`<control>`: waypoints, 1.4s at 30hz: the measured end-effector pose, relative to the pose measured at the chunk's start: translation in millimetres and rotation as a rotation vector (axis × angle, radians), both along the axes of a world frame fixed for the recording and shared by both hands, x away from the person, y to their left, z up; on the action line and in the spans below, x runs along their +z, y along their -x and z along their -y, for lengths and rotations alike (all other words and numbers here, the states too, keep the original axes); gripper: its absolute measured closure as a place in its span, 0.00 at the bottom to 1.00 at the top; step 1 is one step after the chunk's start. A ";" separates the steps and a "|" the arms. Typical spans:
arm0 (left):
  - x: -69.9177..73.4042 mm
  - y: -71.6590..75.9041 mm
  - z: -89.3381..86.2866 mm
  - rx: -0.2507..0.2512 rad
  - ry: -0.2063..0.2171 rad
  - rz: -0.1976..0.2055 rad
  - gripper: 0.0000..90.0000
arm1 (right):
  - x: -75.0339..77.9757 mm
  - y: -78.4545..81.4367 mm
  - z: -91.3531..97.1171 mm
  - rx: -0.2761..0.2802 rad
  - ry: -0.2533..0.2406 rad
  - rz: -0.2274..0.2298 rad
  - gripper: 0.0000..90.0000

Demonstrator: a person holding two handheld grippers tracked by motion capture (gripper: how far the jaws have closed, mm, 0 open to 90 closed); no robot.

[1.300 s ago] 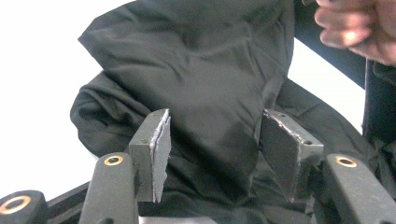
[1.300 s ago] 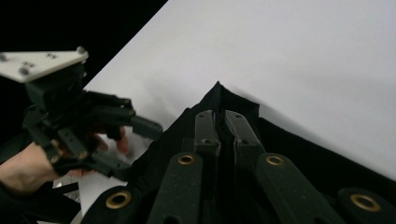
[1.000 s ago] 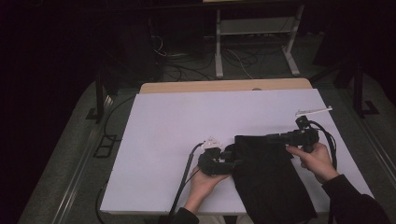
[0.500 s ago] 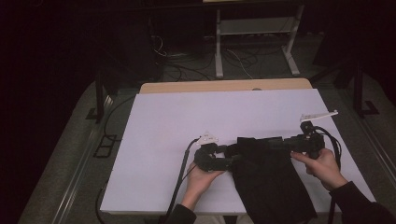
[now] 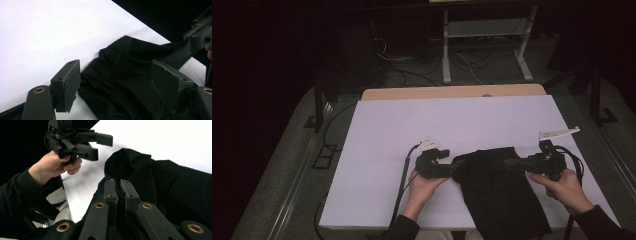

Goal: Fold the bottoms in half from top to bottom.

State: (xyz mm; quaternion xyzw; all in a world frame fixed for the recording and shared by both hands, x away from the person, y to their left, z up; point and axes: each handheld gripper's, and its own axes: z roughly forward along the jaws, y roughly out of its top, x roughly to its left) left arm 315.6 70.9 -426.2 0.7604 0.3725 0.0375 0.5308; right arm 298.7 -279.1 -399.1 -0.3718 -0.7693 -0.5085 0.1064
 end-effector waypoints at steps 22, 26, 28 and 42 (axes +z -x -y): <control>5.4 -3.6 -9.7 0.058 -0.016 0.031 0.27 | -28.0 32.8 17.3 0.082 0.055 -0.084 0.91; 4.4 -3.9 -8.1 0.055 -0.015 0.028 0.27 | -33.3 35.0 19.6 0.094 0.067 -0.105 0.91; 3.9 -3.8 -7.2 0.051 -0.018 0.027 0.27 | -36.5 35.6 20.3 0.097 0.070 -0.116 0.91; 2.9 -3.2 -5.7 0.043 -0.023 0.025 0.26 | -50.1 40.1 14.2 0.168 0.172 -0.173 0.65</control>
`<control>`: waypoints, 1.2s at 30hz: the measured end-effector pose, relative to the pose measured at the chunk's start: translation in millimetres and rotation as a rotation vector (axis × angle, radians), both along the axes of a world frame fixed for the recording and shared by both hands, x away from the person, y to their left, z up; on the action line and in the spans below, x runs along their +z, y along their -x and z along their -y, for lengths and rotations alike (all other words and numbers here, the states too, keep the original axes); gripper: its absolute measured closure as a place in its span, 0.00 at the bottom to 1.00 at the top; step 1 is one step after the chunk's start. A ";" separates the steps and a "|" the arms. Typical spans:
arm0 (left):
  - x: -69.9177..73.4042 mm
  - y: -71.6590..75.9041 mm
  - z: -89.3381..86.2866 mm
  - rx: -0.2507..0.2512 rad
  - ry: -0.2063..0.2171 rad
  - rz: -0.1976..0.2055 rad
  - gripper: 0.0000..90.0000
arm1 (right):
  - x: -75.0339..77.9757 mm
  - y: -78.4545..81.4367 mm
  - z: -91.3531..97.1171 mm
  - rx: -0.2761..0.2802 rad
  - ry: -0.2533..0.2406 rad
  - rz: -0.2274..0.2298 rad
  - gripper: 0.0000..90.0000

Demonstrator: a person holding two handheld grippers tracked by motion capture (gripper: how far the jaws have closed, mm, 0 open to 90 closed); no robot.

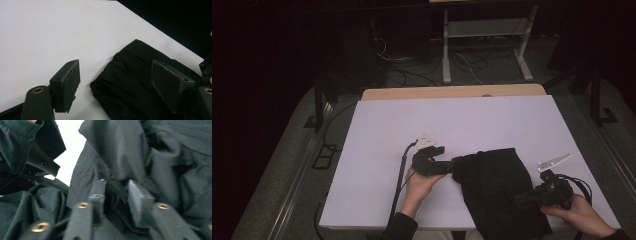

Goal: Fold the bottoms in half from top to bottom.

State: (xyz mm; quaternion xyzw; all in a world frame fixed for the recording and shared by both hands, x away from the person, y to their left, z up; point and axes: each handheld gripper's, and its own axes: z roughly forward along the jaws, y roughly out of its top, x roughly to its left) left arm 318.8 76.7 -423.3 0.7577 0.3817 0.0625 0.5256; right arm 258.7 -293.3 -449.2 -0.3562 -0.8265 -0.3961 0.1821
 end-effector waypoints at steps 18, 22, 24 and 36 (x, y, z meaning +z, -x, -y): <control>0.0 -0.5 -0.2 0.000 0.004 -0.001 0.26 | 40.3 -30.4 -3.2 -0.039 -0.091 0.126 0.98; -0.1 -0.8 -0.1 0.000 0.007 -0.002 0.26 | 40.3 -40.0 -14.8 -0.041 -0.073 0.132 0.98; -0.4 -0.8 0.0 -0.001 0.004 -0.001 0.26 | 39.4 -45.4 -20.3 -0.039 -0.069 0.132 0.98; -1.7 -0.6 1.7 -0.005 0.004 -0.007 0.25 | 25.3 -56.7 -57.3 0.011 -0.035 0.091 0.98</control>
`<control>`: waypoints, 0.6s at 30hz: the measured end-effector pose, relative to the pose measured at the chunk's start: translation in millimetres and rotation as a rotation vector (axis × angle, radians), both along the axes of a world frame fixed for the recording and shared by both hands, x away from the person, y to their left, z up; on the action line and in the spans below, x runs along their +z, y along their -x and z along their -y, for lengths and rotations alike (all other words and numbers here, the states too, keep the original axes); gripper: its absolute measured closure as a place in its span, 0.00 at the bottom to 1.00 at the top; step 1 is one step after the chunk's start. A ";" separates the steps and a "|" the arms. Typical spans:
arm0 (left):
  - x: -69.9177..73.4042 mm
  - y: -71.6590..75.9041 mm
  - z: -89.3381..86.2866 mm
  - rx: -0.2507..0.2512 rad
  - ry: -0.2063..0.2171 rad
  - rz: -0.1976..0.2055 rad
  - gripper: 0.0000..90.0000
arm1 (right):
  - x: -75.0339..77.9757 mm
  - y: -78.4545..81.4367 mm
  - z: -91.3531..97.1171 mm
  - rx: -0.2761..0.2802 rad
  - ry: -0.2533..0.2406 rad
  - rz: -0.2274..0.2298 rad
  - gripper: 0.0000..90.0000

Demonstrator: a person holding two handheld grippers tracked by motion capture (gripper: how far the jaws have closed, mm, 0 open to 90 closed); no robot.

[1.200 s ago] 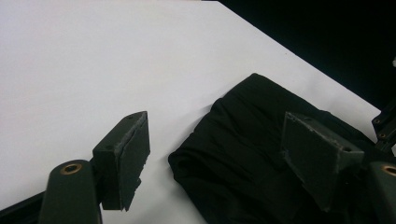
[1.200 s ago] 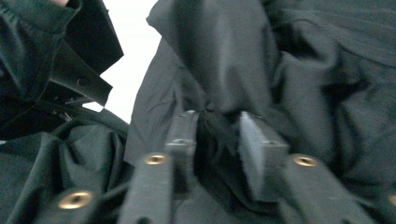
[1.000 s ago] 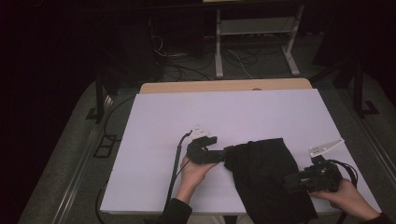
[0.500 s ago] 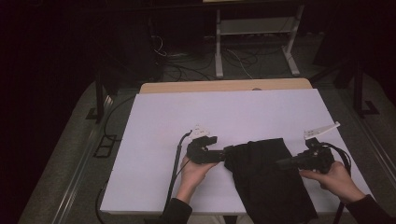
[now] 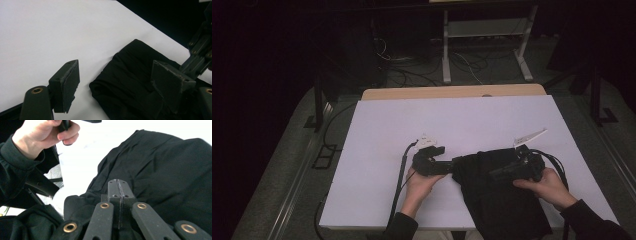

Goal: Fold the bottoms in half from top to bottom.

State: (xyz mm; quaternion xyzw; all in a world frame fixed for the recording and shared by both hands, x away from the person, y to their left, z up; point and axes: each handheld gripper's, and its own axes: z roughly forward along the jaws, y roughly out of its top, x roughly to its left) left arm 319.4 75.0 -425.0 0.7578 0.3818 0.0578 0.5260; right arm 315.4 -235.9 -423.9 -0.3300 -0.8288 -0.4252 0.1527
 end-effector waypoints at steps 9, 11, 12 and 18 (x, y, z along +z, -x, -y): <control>-1.7 0.1 1.5 -0.006 -0.004 -0.004 0.25 | -13.3 7.2 -21.3 0.050 0.064 -0.041 0.98; -2.2 0.5 1.7 -0.007 -0.003 -0.005 0.25 | -15.2 8.8 -24.2 0.061 0.079 -0.052 0.98; -2.3 0.5 1.5 -0.008 -0.007 -0.005 0.25 | -15.8 9.7 -25.6 0.069 0.084 -0.057 0.98; -3.3 0.9 1.8 -0.009 -0.009 -0.010 0.25 | -22.4 16.5 -30.7 0.115 0.108 -0.084 0.98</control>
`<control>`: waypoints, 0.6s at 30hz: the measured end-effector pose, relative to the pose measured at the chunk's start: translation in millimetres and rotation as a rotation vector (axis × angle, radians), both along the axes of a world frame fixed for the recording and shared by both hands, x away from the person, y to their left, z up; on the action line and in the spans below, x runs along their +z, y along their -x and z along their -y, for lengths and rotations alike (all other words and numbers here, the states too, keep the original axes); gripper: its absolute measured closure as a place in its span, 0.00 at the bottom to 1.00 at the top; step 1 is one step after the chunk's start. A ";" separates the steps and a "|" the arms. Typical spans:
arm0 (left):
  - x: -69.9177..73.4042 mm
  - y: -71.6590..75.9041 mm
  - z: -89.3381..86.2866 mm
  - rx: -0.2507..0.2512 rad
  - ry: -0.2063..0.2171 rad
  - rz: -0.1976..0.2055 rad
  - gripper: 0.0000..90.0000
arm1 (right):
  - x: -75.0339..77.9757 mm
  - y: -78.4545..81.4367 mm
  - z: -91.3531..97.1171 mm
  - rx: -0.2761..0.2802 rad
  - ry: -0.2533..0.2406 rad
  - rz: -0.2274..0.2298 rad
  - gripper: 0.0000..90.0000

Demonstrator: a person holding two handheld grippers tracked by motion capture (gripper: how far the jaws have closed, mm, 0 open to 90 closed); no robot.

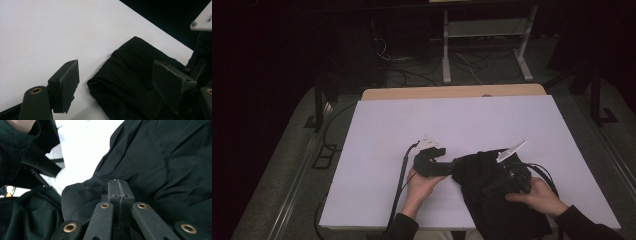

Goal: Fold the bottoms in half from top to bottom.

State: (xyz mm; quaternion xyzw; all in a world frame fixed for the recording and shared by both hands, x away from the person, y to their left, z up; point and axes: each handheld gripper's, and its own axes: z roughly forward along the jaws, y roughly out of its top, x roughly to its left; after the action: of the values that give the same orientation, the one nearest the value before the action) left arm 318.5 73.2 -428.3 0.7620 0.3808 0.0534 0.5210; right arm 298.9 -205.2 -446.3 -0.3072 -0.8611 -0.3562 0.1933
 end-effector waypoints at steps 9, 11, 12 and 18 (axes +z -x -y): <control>-3.8 0.0 4.7 -0.018 -0.014 -0.017 0.24 | -6.8 14.9 -1.4 0.051 0.003 -0.043 0.98; -5.4 -0.1 6.3 -0.021 -0.018 -0.022 0.23 | -7.4 17.1 -0.5 0.058 0.006 -0.044 0.98; -6.1 -0.6 6.6 -0.026 -0.023 -0.026 0.22 | -7.4 17.8 0.0 0.059 0.004 -0.044 0.98; -9.7 -2.8 10.0 -0.031 -0.032 -0.046 0.20 | -2.0 17.4 5.0 0.043 -0.039 -0.015 0.93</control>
State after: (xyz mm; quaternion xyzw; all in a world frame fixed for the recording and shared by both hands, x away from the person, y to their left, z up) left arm 321.3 63.2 -437.9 0.7773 0.3799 0.0338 0.5004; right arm 281.5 -210.3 -448.3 -0.2875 -0.8588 -0.3665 0.2132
